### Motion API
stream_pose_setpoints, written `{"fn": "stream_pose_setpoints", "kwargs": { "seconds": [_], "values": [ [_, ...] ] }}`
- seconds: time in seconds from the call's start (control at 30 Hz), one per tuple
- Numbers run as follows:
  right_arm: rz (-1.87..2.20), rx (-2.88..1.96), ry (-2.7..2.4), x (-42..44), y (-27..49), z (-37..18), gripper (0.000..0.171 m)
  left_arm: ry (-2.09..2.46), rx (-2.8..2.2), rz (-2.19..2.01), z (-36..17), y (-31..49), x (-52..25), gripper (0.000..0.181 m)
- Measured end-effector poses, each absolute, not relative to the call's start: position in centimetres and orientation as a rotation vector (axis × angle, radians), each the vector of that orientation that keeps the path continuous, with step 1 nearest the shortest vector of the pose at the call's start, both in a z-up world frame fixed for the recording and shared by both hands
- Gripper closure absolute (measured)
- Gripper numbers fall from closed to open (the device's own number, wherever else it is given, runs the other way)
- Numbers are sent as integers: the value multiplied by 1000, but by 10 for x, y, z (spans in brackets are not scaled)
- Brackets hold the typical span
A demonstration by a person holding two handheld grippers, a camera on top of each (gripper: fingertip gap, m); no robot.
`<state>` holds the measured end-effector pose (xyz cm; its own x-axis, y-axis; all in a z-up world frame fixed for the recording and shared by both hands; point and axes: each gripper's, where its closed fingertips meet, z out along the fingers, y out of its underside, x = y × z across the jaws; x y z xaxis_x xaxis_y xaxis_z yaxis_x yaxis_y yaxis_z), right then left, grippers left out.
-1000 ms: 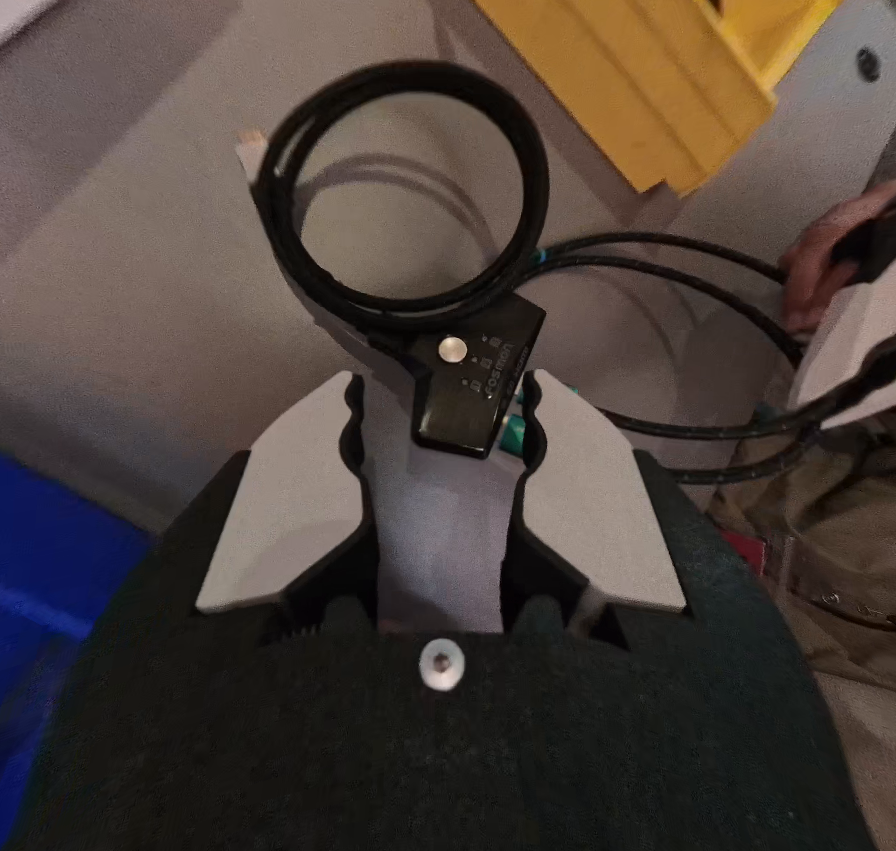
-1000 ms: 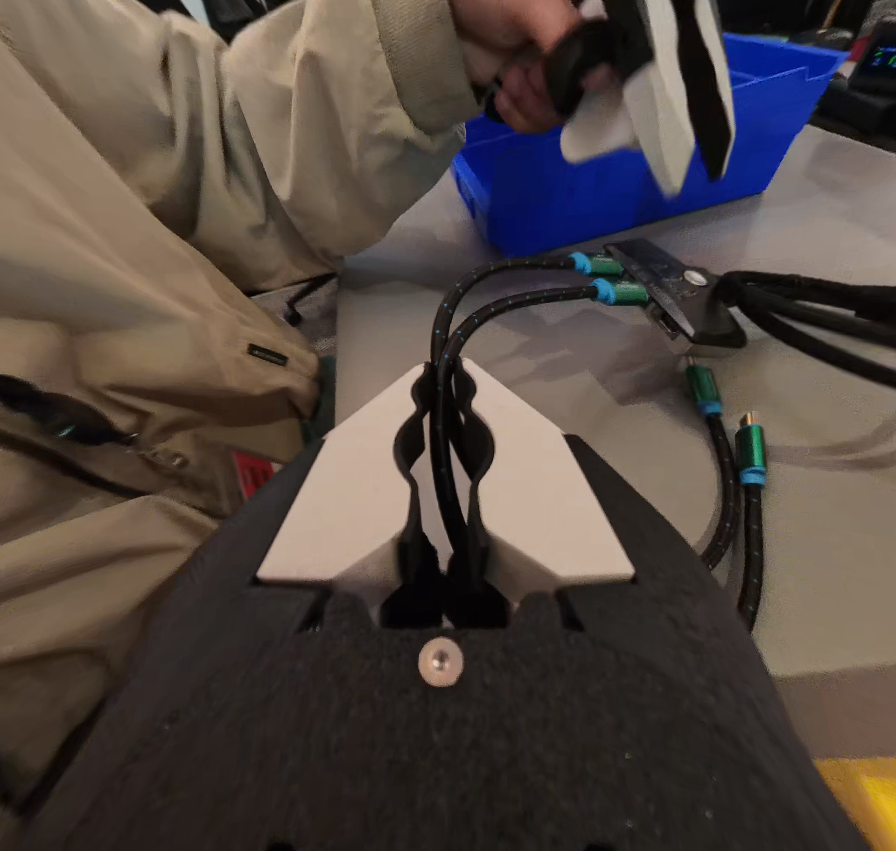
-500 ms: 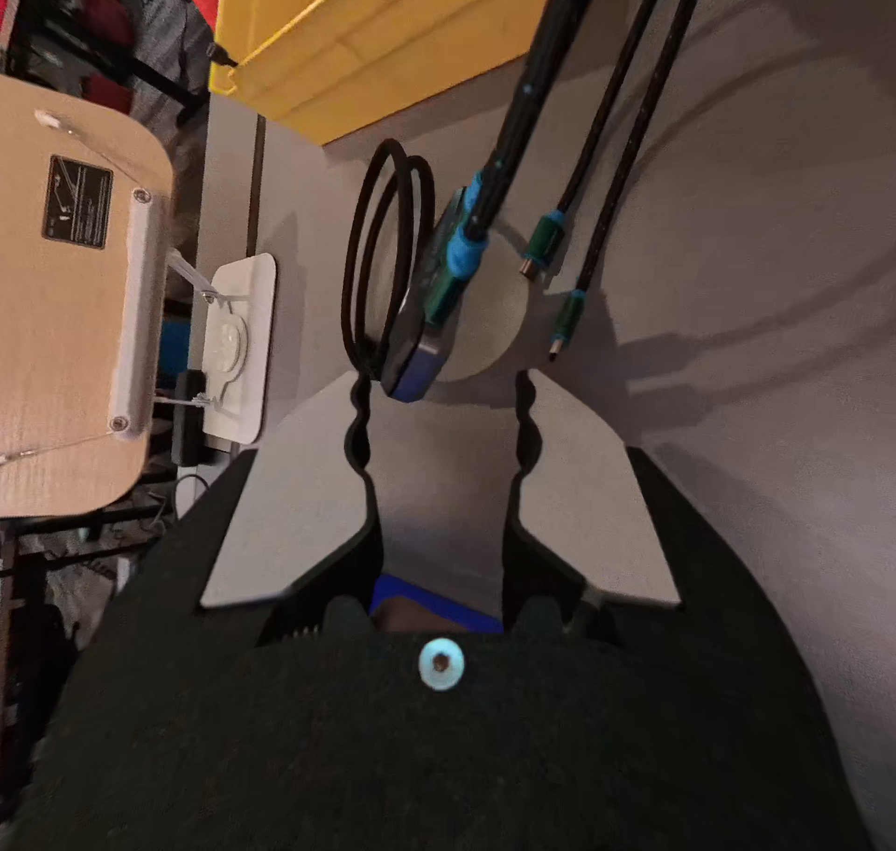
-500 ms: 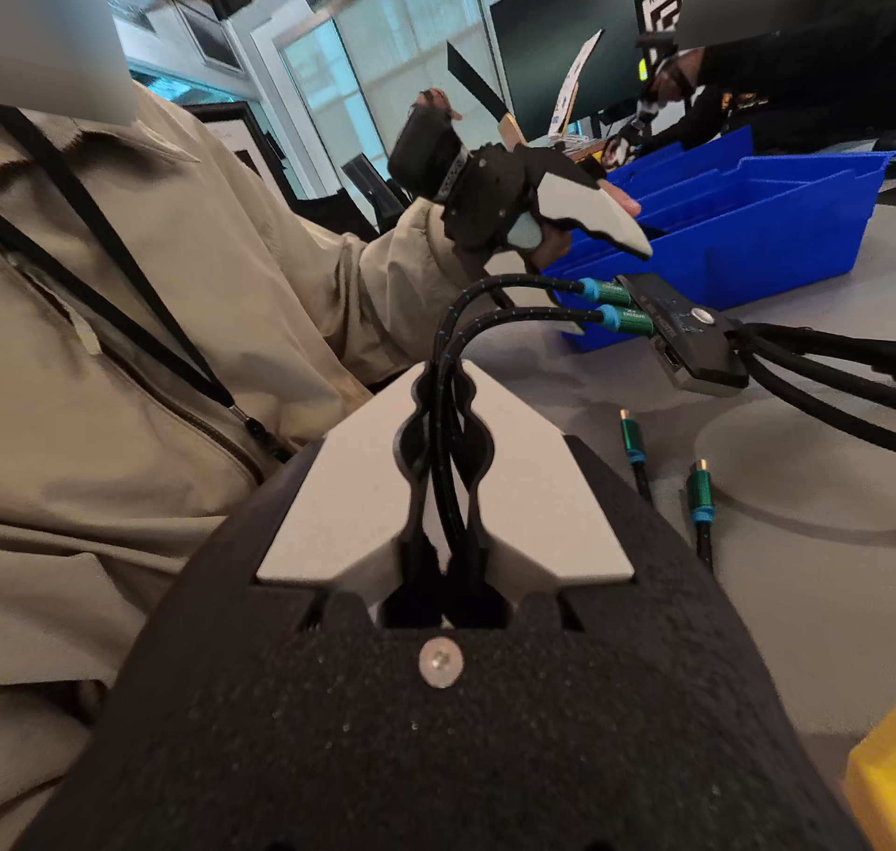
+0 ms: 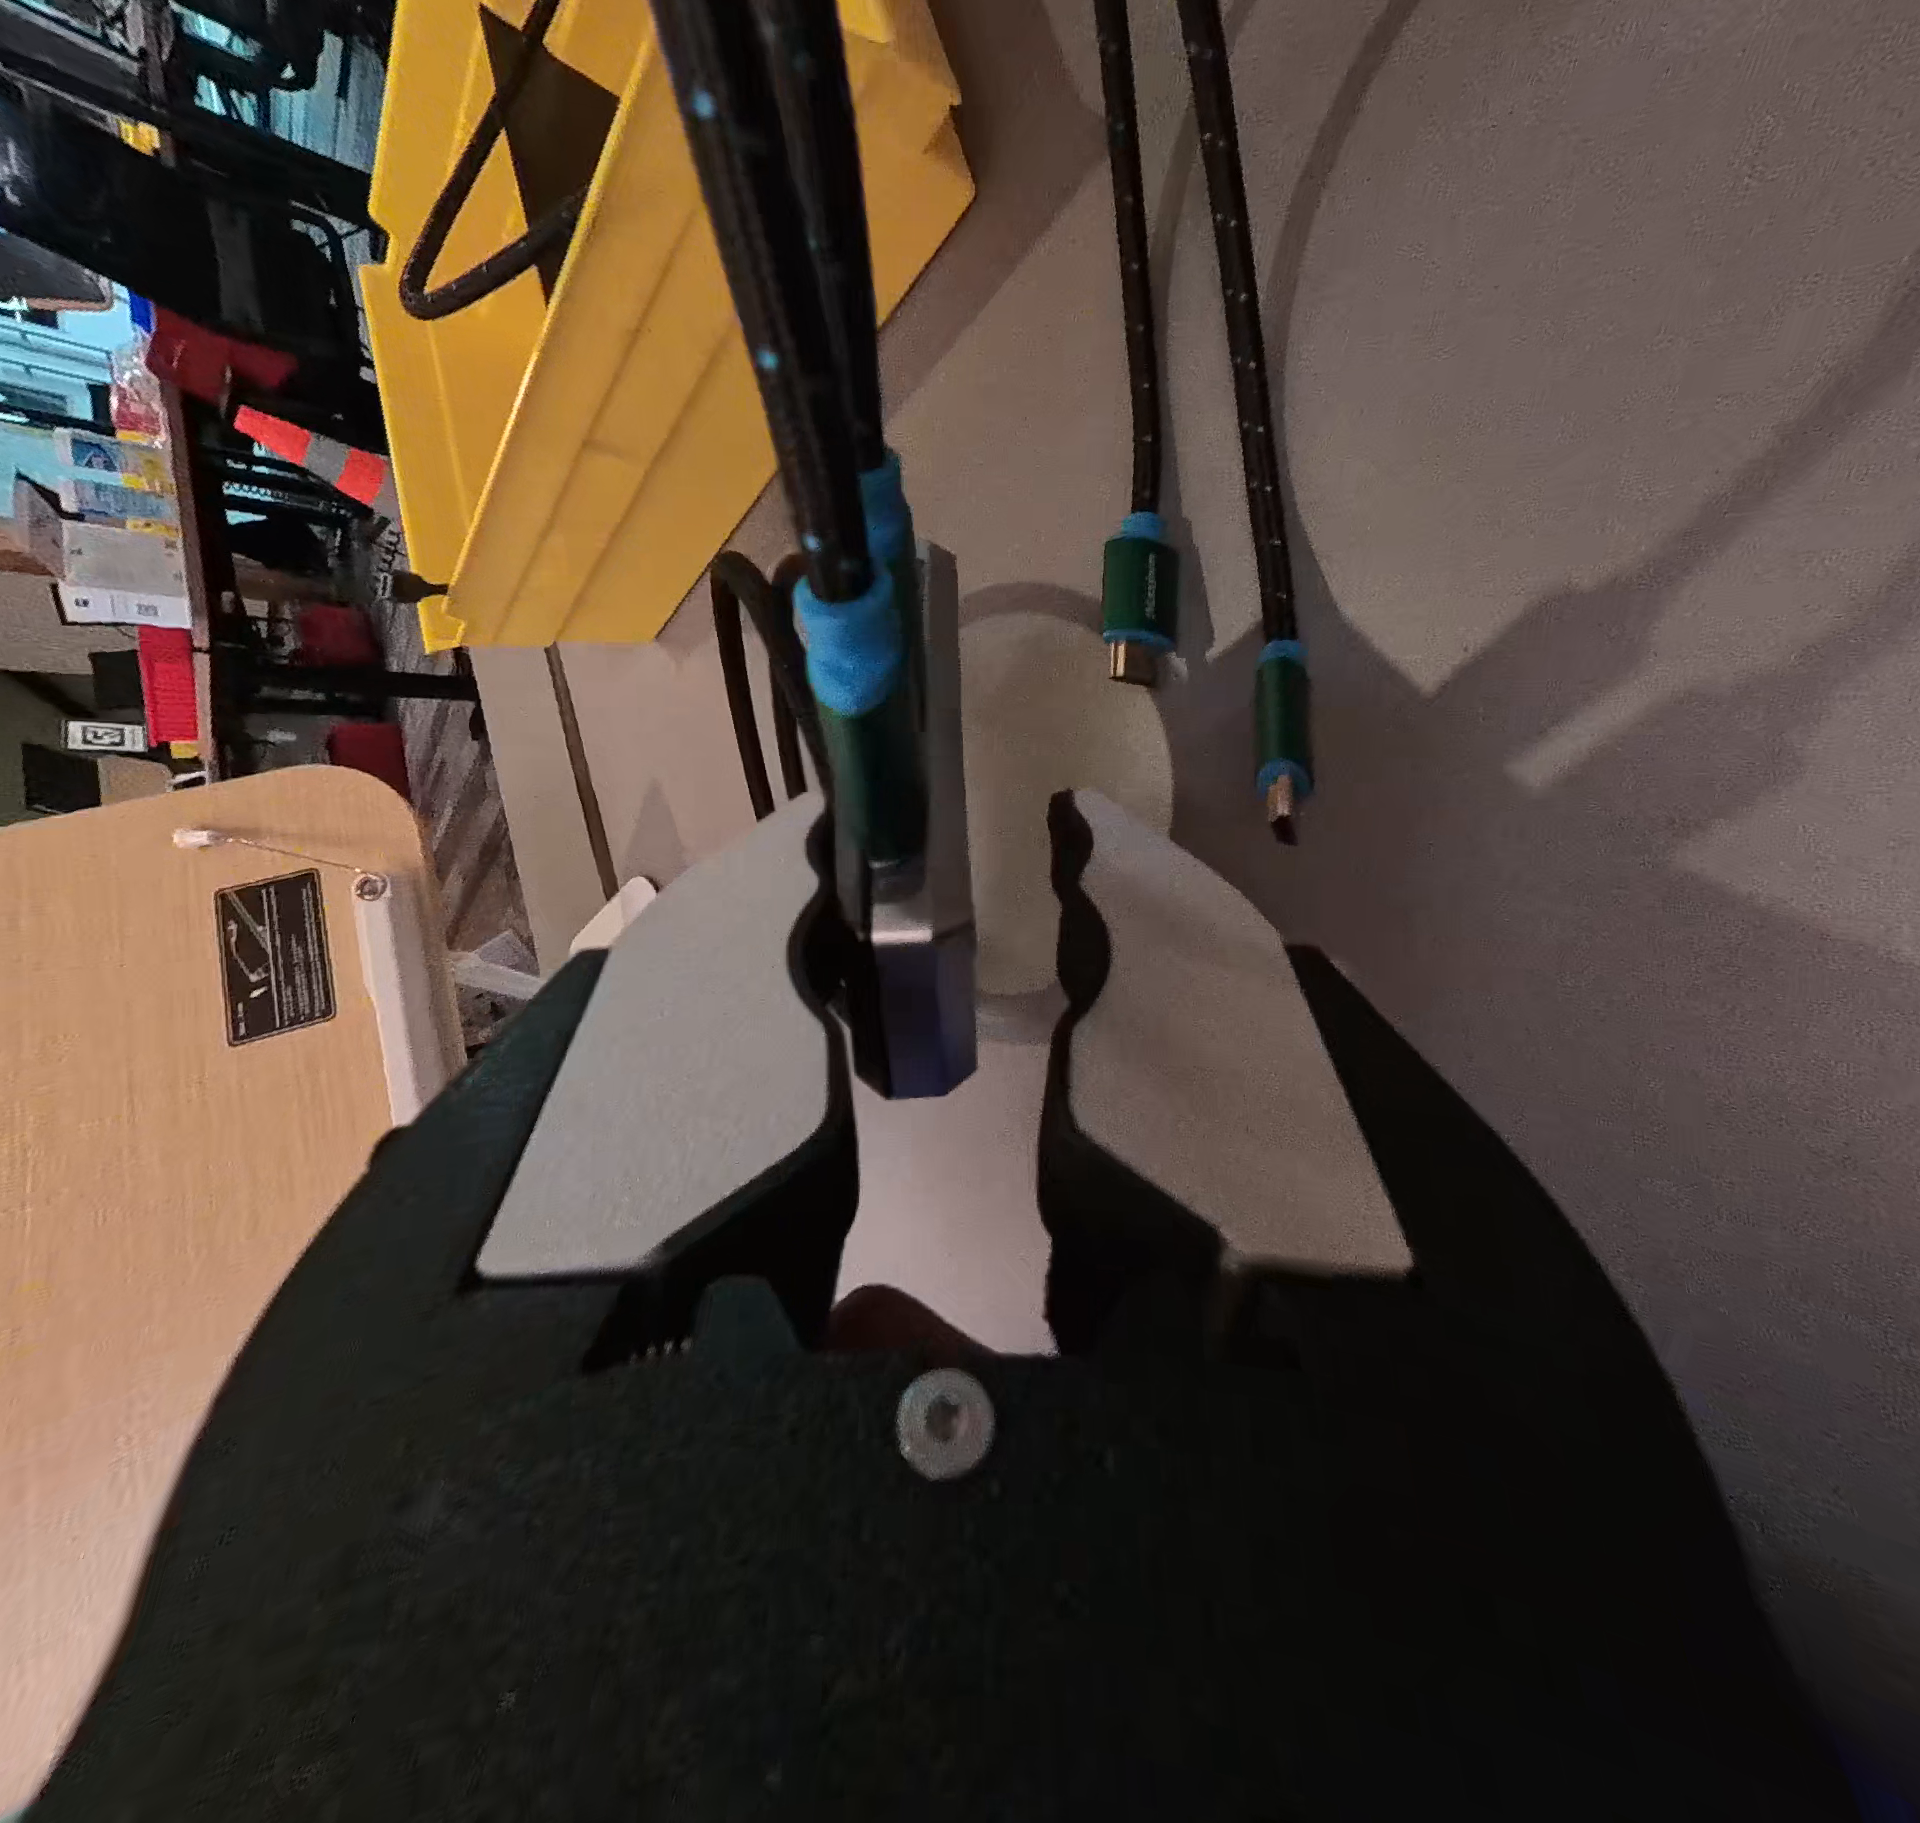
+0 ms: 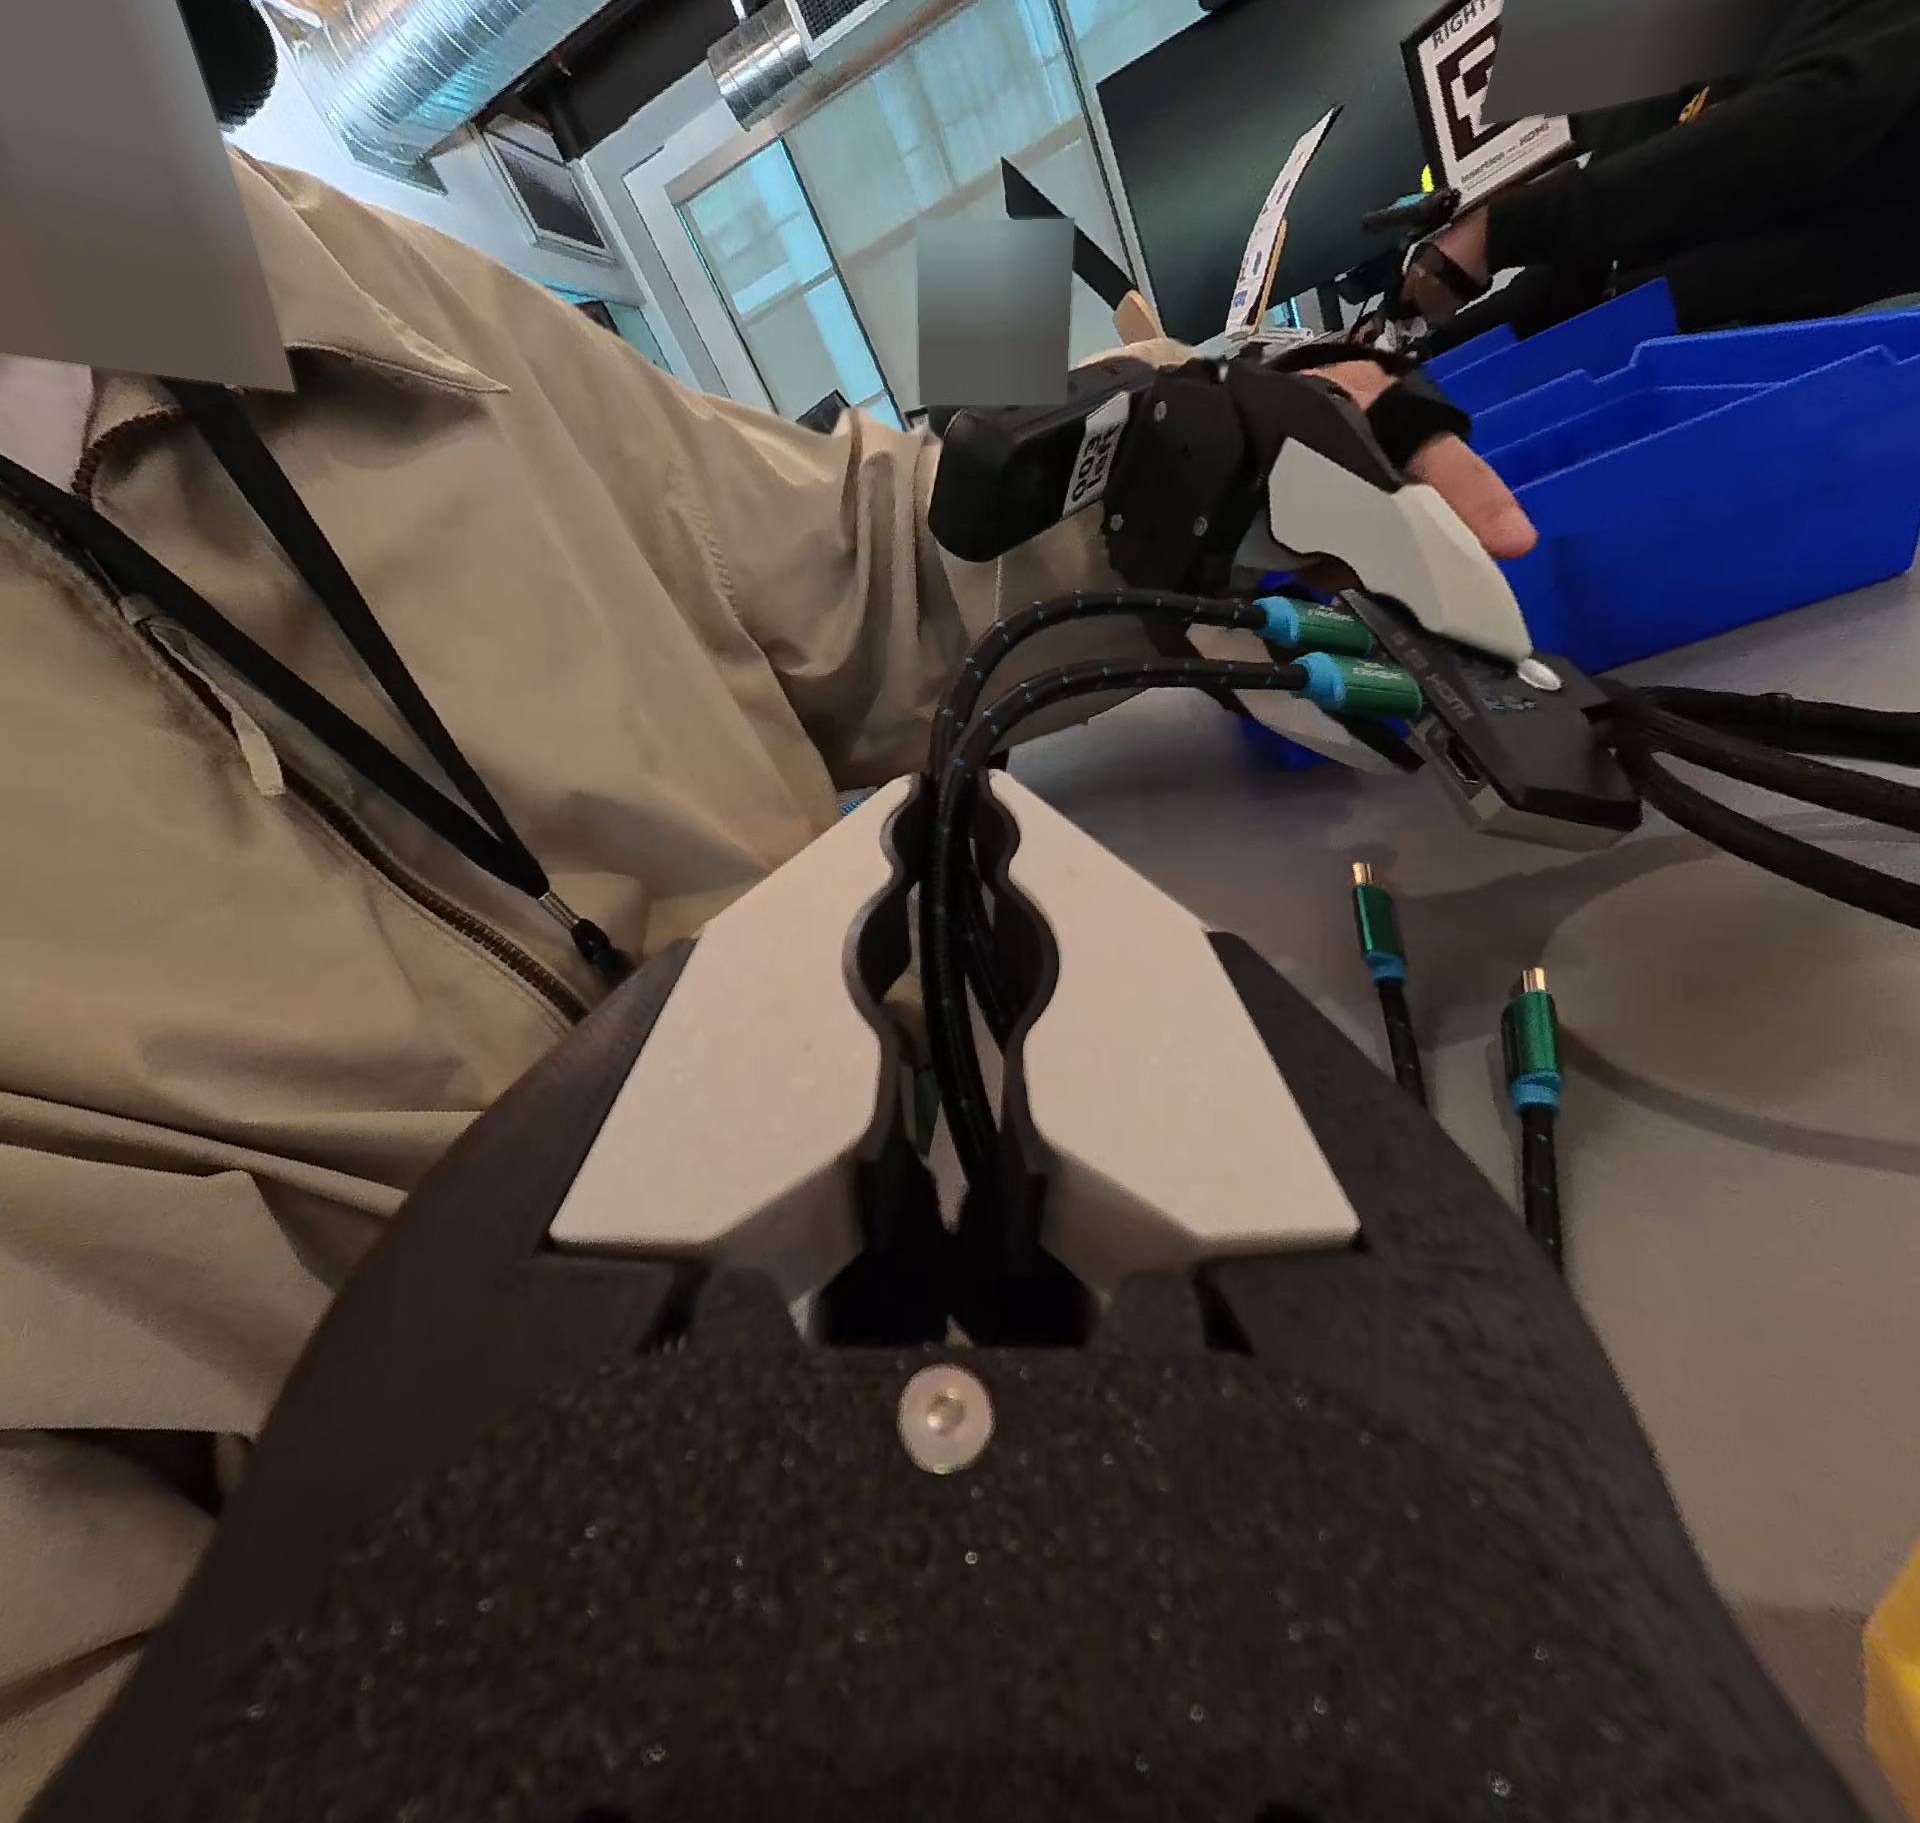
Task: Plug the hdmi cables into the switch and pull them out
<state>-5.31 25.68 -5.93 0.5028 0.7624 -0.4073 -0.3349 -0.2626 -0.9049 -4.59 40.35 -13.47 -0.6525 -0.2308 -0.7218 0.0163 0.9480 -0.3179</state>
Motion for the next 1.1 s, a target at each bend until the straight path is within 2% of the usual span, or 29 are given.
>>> {"fn": "stream_pose_setpoints", "kwargs": {
  "seconds": [0.07, 0.3, 0.33, 0.4, 0.63, 0.77, 0.83, 0.9, 1.0, 1.1],
  "values": [
    [1100, -1503, -394, -54, 256, -61, 165, 2246, -96, -367, -134, 403, -42, 159],
    [939, -1502, -321, -35, 263, -57, 162, 2199, -224, -357, -121, 413, -29, 160],
    [877, -1513, -293, -30, 266, -54, 158, 2172, -256, -327, -117, 417, -28, 160],
    [730, -1534, -201, -14, 275, -45, 133, 2110, -320, -252, -108, 426, -28, 160],
    [45, -1335, 65, 52, 255, 37, 117, 1836, -663, -26, -86, 451, -47, 160],
    [163, -1299, -47, 21, 236, 72, 122, 1762, -902, -96, -104, 425, -56, 160],
    [397, -1414, -230, -21, 234, 60, 129, 1709, -976, -104, -113, 420, -58, 160],
    [580, -1587, -376, -60, 236, 26, 128, 1638, -1051, -143, -121, 422, -58, 160],
    [474, -1833, -339, -71, 280, -46, 132, 1528, -1099, -173, -131, 428, -56, 160],
    [383, -1879, -111, -72, 333, -92, 132, 1494, -1065, -179, -131, 423, -57, 160]
  ]
}}
